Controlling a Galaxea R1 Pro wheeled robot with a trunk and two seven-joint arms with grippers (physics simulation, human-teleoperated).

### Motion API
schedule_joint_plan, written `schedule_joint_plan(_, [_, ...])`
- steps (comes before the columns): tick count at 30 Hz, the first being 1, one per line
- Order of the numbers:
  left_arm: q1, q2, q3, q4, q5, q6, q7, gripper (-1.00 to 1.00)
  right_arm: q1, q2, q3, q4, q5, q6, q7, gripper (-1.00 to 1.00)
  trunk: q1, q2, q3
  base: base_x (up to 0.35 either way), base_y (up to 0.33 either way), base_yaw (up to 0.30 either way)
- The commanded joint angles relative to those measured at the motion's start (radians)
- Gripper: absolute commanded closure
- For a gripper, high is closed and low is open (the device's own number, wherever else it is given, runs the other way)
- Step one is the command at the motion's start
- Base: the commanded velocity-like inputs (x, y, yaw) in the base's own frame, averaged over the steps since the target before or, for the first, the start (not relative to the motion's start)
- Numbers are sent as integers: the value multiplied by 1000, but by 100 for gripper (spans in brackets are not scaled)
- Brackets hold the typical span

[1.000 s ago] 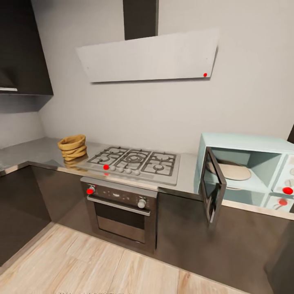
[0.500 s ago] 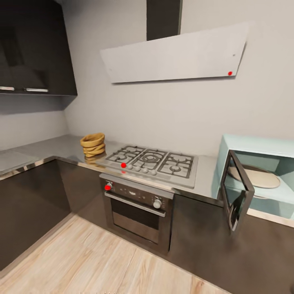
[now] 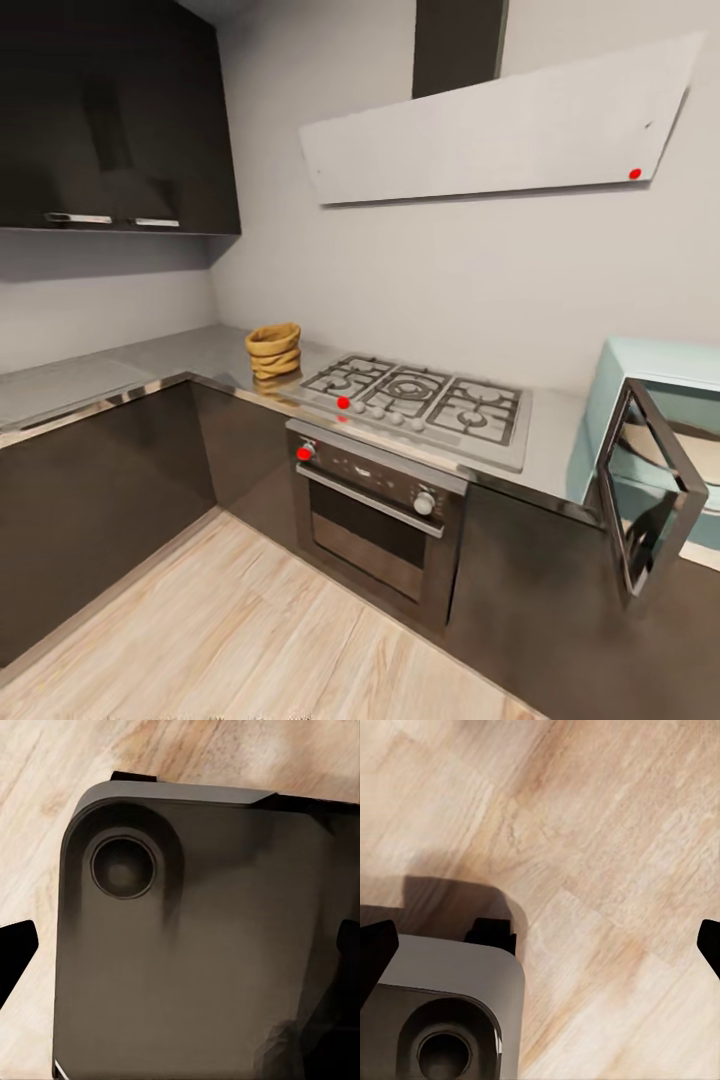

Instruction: In the kitchen, take the popcorn bag from the countertop, put it into the microwave, and heat it until the popcorn is cooked so the cooked popcorn ends up inside the bag.

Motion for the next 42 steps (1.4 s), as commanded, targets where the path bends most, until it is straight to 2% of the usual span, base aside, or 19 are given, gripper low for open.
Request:
schedule_joint_plan(1, [0, -1, 0, -1, 9, -2, 0, -100, -2, 0, 2, 3, 8, -6, 1, -100, 0, 0, -1, 0, 0, 264])
schedule_joint_plan(29, [0, 0, 0, -1, 9, -3, 1, -100, -2, -1, 2, 3, 7, -6, 1, -100, 0, 0, -1, 0, 0, 267])
schedule_joint_plan(36, [0, 0, 0, -1, 9, -2, 1, -100, -2, -9, 1, 3, 8, -3, 9, -100, 0, 0, -1, 0, 0, 57])
schedule_joint_plan(42, [0, 1, 0, -1, 9, -2, -1, -100, -2, -4, 3, 3, 15, 7, 12, -100, 0, 0, -1, 15, 10, 1])
